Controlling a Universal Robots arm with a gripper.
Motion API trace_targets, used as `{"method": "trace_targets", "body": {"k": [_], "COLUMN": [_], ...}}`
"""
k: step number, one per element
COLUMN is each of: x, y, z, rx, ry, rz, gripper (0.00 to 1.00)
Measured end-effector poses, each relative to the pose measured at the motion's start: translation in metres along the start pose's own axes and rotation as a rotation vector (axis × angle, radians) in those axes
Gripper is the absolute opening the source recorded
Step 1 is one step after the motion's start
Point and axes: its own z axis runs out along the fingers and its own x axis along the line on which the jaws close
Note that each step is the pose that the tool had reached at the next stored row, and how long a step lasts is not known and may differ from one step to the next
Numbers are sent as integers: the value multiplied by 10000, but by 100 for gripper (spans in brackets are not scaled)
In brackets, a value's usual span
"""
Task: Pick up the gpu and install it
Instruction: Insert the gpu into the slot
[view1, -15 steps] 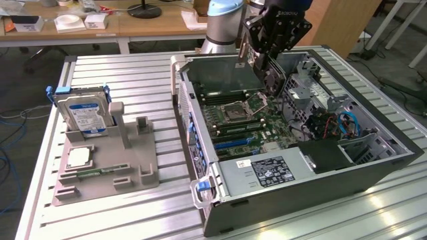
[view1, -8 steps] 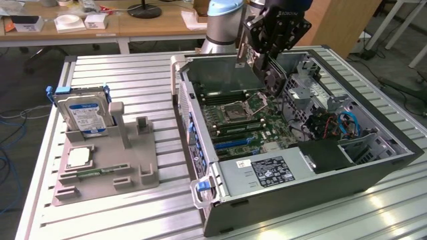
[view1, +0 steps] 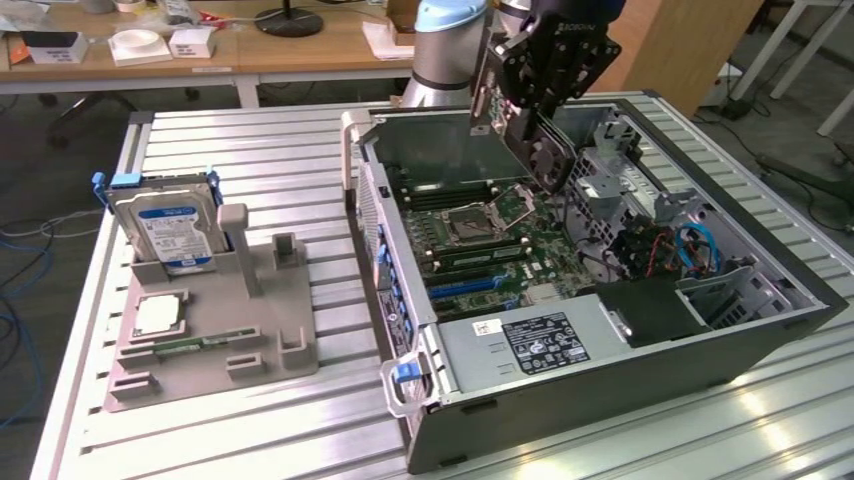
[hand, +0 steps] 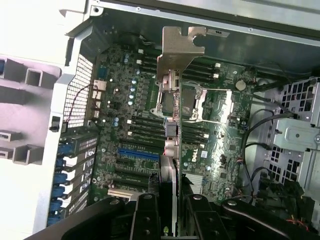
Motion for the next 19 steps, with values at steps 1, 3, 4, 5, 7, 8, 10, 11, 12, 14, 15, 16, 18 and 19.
{"method": "trace_targets", "body": {"k": [1, 3, 4, 5, 7, 8, 10, 11, 12, 14, 15, 16, 18, 19], "x": [0, 1, 2, 2, 2, 2, 3, 3, 3, 3, 3, 4, 4, 4], "y": [-1, -4, -5, -5, -6, -7, -9, -10, -10, -11, -12, -13, -14, -15], "z": [1, 0, 0, -1, 0, 0, 0, 0, -1, 0, 0, 0, 0, -1], "rx": [0, 1, 2, 4, 5, 5, 5, 7, 8, 8, 8, 9, 9, 11], "ry": [2, 10, 13, 18, 26, 30, 37, 40, 44, 50, 53, 56, 62, 66], "rz": [-80, -236, -314, -403, -599, -691, -856, -926, -995, -1130, -1198, -1275, -1414, -1486], "gripper": [27, 27, 27, 27, 27, 27, 27, 27, 27, 27, 27, 27, 27, 27]}}
